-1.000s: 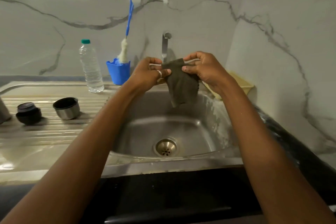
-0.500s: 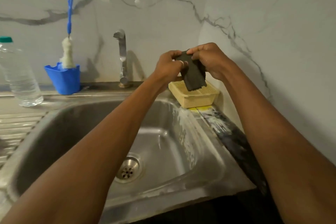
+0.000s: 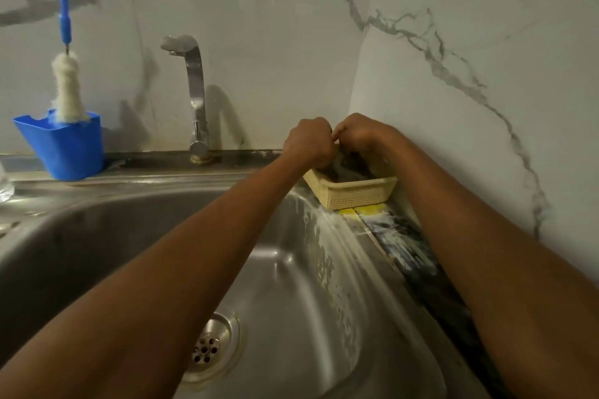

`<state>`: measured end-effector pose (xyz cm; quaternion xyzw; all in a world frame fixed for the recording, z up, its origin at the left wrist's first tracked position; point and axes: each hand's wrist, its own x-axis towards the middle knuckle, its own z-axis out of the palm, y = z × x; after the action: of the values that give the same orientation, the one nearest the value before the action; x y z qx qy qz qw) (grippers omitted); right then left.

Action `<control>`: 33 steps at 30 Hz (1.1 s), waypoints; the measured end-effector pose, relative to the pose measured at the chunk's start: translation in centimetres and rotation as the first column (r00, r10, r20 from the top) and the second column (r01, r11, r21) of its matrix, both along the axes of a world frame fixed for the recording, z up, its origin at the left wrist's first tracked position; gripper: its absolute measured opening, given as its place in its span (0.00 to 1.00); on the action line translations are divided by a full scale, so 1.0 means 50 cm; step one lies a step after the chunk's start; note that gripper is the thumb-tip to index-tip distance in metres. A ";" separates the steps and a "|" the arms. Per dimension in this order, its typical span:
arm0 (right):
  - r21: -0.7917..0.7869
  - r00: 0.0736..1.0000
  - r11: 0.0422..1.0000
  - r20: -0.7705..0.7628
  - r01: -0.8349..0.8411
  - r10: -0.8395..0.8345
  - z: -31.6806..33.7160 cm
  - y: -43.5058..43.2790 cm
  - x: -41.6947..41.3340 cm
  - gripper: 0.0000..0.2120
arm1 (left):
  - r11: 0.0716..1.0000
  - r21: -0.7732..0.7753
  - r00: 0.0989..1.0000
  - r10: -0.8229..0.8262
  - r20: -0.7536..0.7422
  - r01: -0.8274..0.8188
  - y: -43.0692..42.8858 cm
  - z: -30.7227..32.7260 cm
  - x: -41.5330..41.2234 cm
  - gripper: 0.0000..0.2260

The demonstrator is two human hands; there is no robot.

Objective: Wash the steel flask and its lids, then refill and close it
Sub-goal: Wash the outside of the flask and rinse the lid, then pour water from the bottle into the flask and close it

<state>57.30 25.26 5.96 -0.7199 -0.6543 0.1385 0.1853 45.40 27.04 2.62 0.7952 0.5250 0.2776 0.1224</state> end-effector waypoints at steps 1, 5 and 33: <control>0.011 1.000 1.000 0.003 -0.003 0.003 -0.003 -0.001 -0.001 0.15 | 0.999 0.045 1.000 0.010 -0.010 -0.010 0.002 0.000 0.000 0.14; 0.143 1.000 0.990 -0.018 0.003 0.000 0.001 -0.015 0.002 0.16 | 0.991 0.135 0.997 -0.007 0.077 -0.003 -0.011 0.022 -0.008 0.16; 0.231 0.867 0.874 -0.172 -0.426 0.468 0.091 -0.353 -0.631 0.08 | 0.891 -0.013 0.865 0.444 0.235 -0.454 -0.444 0.096 -0.674 0.14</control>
<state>25.75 7.62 10.51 -0.5074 -0.7889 0.1959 0.2862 11.71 4.81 7.42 0.6160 0.6713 0.4004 0.0978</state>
